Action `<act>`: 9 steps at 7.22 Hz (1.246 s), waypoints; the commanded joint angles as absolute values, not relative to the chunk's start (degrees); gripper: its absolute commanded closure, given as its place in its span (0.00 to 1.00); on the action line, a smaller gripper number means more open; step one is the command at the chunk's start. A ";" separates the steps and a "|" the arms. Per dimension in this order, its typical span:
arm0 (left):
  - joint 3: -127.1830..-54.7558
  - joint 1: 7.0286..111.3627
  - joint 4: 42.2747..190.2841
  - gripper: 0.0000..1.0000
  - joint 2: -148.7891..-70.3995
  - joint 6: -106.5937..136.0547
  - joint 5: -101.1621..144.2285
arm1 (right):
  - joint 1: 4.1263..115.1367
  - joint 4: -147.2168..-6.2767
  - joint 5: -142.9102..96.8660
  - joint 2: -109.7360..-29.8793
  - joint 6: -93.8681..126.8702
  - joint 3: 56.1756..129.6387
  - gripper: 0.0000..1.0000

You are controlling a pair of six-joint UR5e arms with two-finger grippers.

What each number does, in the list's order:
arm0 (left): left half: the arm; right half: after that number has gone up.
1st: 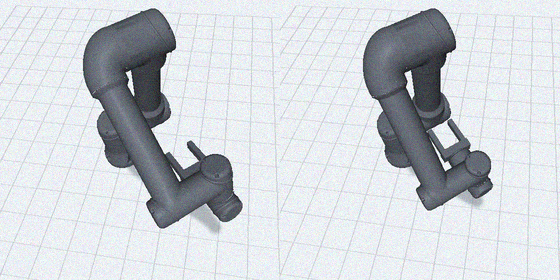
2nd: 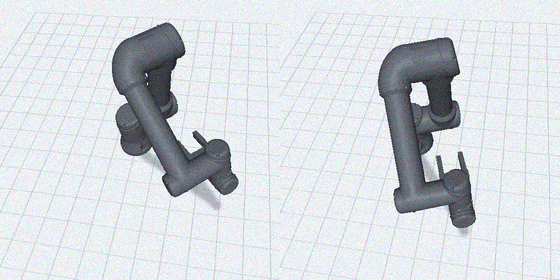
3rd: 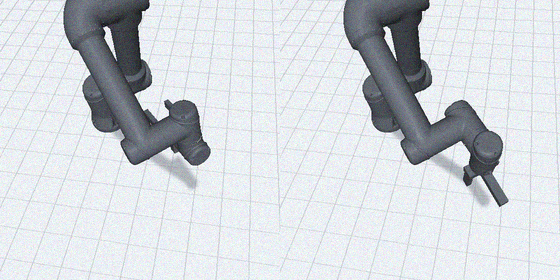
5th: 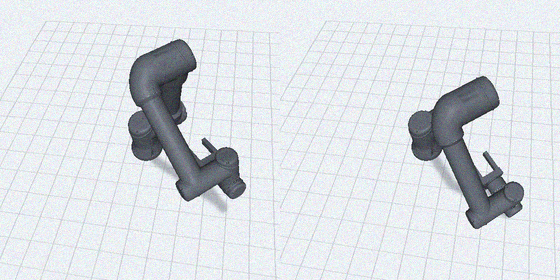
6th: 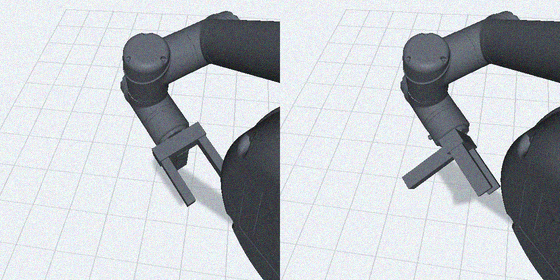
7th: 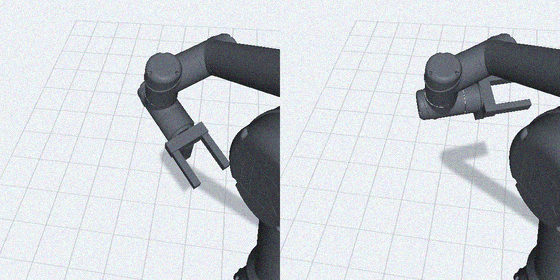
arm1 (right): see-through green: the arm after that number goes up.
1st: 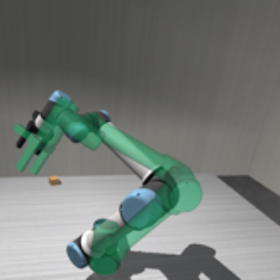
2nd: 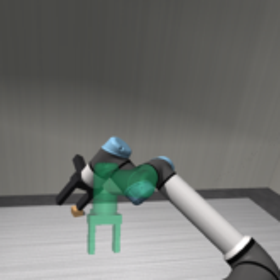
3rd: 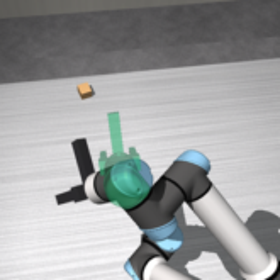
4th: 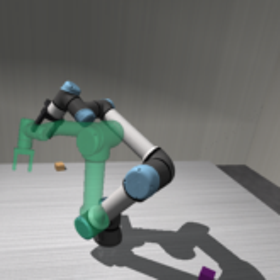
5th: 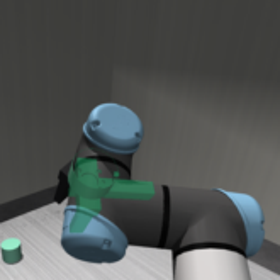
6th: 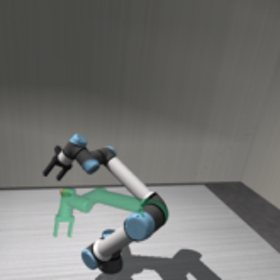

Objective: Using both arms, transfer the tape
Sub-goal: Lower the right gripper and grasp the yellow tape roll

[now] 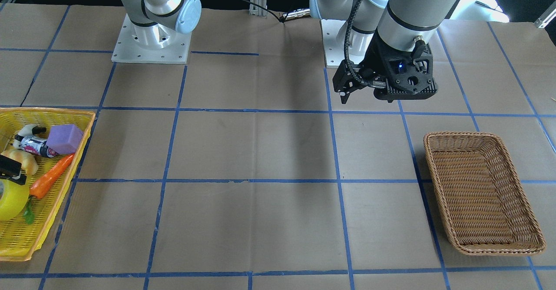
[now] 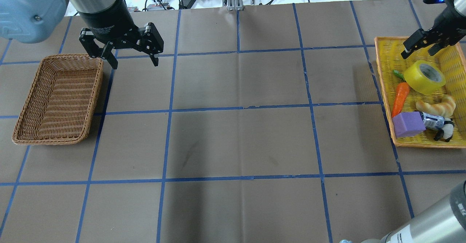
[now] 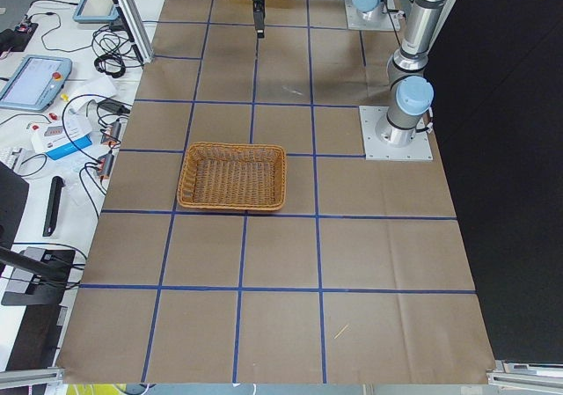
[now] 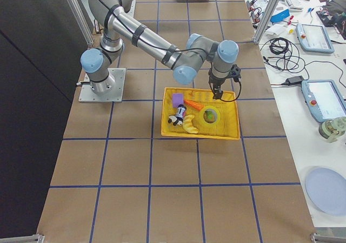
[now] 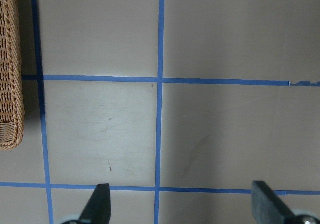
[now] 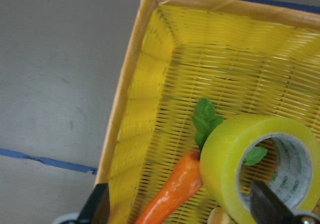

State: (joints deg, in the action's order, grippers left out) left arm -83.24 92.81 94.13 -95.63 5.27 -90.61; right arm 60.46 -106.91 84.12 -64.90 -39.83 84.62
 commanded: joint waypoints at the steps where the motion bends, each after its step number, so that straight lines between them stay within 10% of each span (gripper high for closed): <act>1: -83.23 92.81 94.13 0.00 -95.62 5.27 -90.62 | 58.62 -108.54 83.94 -61.10 -43.33 84.90 0.00; 3: -83.32 92.81 94.13 0.00 -95.62 5.27 -90.61 | 57.40 -108.63 84.11 -59.33 -45.08 85.34 0.02; 5: -83.32 92.81 94.13 0.00 -95.62 5.27 -90.62 | 57.39 -108.63 84.64 -59.15 -45.35 85.60 0.75; 6: -83.32 92.81 94.13 0.00 -95.62 5.27 -90.62 | 57.31 -108.63 85.68 -59.24 -44.66 85.61 0.94; 9: -83.32 92.81 94.13 0.00 -95.62 5.27 -90.62 | 59.22 -105.05 89.56 -65.88 -41.86 83.67 0.98</act>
State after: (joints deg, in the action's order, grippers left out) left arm -83.32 92.81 94.13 -95.62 5.27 -90.61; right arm 57.99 -107.32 89.00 -62.23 -43.79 84.22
